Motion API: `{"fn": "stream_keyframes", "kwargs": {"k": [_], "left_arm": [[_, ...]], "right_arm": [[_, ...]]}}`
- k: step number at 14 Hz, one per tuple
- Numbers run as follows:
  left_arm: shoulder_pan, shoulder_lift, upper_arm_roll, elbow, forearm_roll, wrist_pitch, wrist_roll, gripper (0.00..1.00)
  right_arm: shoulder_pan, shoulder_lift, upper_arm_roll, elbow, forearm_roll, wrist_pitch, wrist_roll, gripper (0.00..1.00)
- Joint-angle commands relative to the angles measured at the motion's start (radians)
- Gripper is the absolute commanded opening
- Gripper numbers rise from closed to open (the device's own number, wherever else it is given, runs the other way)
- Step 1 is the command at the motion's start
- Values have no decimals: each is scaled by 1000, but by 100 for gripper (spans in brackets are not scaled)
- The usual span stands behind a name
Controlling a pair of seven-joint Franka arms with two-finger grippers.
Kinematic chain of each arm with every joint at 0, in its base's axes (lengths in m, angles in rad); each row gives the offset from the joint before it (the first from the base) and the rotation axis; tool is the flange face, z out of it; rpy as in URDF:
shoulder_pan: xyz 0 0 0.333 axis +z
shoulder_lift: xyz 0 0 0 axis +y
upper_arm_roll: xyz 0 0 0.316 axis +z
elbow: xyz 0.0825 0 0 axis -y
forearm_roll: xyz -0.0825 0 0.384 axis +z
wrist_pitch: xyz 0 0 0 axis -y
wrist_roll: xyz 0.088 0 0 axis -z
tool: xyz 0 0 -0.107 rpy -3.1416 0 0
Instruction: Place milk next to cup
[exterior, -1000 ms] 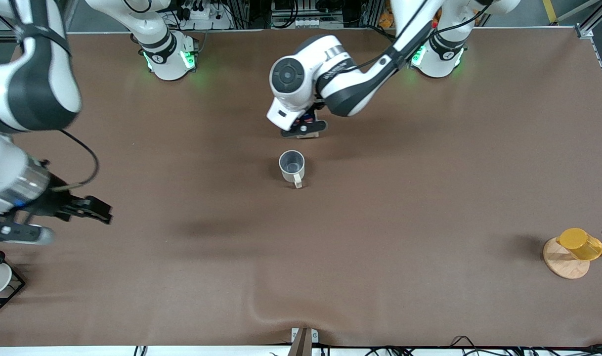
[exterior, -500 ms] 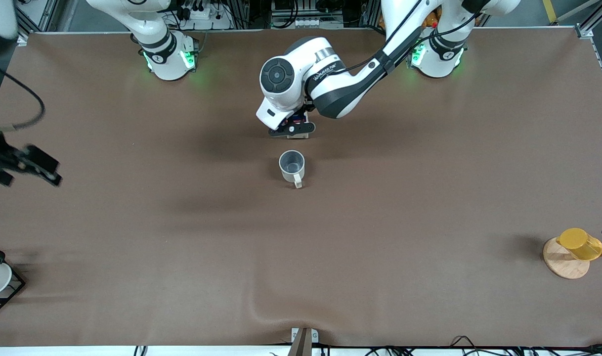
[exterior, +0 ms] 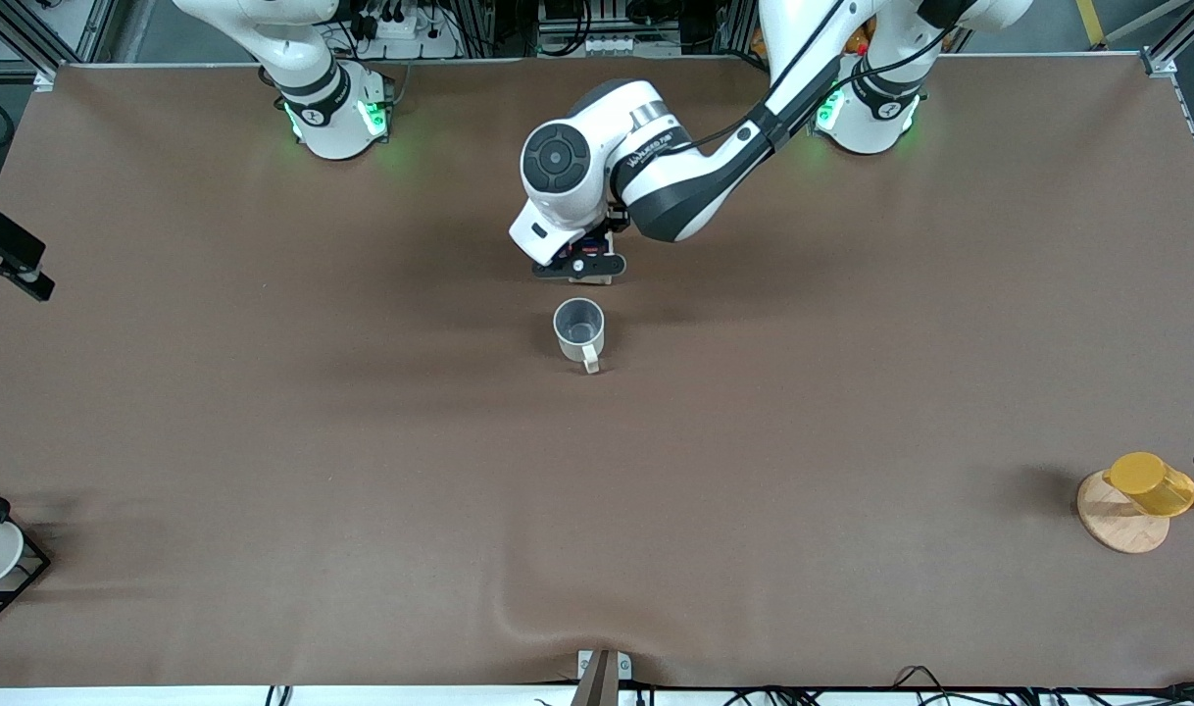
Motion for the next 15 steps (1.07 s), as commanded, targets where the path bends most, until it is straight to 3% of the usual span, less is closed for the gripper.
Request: {"fn": "stream_keyframes", "kwargs": {"k": [1, 5, 8, 15], "left_arm": [[-20, 18, 21, 42, 21, -10, 22, 44], [-20, 35, 27, 58, 21, 14, 22, 44], [-20, 44, 39, 61, 21, 34, 25, 44], [-20, 47, 42, 61, 22, 39, 25, 45]], "right_arm": [[-5, -58, -12, -54, 13, -14, -17, 100], [12, -131, -12, -173, 14, 13, -17, 100], [8, -142, -13, -280, 26, 149, -20, 100], [-12, -130, -16, -290, 42, 181, -60, 100]]}}
